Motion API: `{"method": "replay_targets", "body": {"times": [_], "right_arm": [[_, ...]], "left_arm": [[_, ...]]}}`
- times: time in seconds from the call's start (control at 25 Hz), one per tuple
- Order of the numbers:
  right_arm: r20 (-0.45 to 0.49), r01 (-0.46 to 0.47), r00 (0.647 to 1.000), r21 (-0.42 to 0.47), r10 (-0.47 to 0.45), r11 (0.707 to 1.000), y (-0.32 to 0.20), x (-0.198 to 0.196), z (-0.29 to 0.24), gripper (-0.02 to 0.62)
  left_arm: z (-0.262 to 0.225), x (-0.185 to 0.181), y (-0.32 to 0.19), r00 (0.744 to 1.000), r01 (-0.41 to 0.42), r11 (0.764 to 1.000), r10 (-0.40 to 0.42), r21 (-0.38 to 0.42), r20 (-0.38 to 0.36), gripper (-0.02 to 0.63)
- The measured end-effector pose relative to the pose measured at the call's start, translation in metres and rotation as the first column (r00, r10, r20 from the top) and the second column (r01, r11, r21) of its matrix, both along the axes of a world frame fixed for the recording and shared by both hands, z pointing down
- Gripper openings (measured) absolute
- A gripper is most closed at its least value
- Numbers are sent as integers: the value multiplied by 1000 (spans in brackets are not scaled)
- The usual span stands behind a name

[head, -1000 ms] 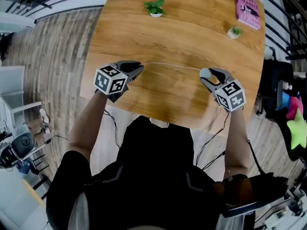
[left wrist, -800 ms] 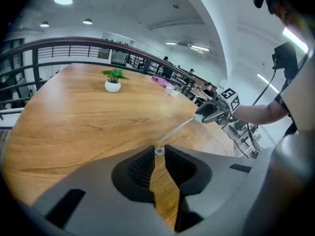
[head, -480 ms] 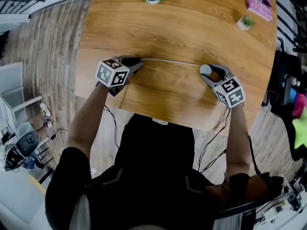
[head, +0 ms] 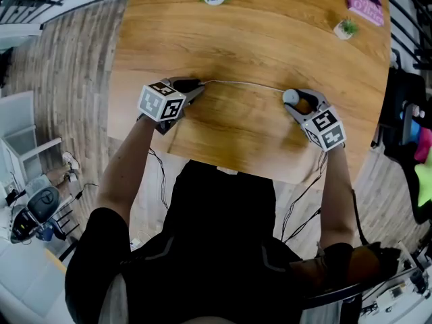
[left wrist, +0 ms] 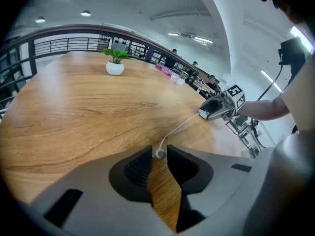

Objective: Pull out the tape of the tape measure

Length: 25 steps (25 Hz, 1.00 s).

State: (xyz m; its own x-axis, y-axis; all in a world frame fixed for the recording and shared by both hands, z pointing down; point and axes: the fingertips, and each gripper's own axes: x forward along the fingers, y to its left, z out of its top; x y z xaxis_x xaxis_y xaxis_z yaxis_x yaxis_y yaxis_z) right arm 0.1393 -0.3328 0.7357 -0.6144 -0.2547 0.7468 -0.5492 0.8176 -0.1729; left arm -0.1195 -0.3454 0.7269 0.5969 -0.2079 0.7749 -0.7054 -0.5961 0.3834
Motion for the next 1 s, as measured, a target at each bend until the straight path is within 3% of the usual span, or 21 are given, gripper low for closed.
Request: {"method": "replay_targets", "body": {"times": [0.12, 0.24, 0.4, 0.56, 0.8, 1.0], "right_arm": [[-18, -1, 1000, -2, 1, 1000, 1, 0, 1, 229], [-32, -6, 999, -10, 6, 1000, 1, -2, 0, 272], [-29, -47, 998, 4, 47, 999, -5, -2, -22, 281], [17, -91, 996, 31, 91, 995, -3, -8, -64, 275], [198, -205, 962, 63, 189, 977, -4, -25, -152, 259], [262, -280, 938, 181, 229, 943, -2, -29, -226, 225]], "left_arm": [[-3, 4, 1, 1000, -1, 1000, 1, 4, -23, 162], [-8, 6, 1, 1000, -13, 999, 14, 44, -22, 207], [-29, -2, -5, 1000, 8, 993, -7, 117, -11, 216], [-75, -8, -3, 998, 40, 977, -30, 211, -51, 216], [-166, -1, -6, 969, 155, 924, -73, 350, -237, 216], [-243, 5, -4, 941, 242, 845, -84, 477, -329, 216]]}}
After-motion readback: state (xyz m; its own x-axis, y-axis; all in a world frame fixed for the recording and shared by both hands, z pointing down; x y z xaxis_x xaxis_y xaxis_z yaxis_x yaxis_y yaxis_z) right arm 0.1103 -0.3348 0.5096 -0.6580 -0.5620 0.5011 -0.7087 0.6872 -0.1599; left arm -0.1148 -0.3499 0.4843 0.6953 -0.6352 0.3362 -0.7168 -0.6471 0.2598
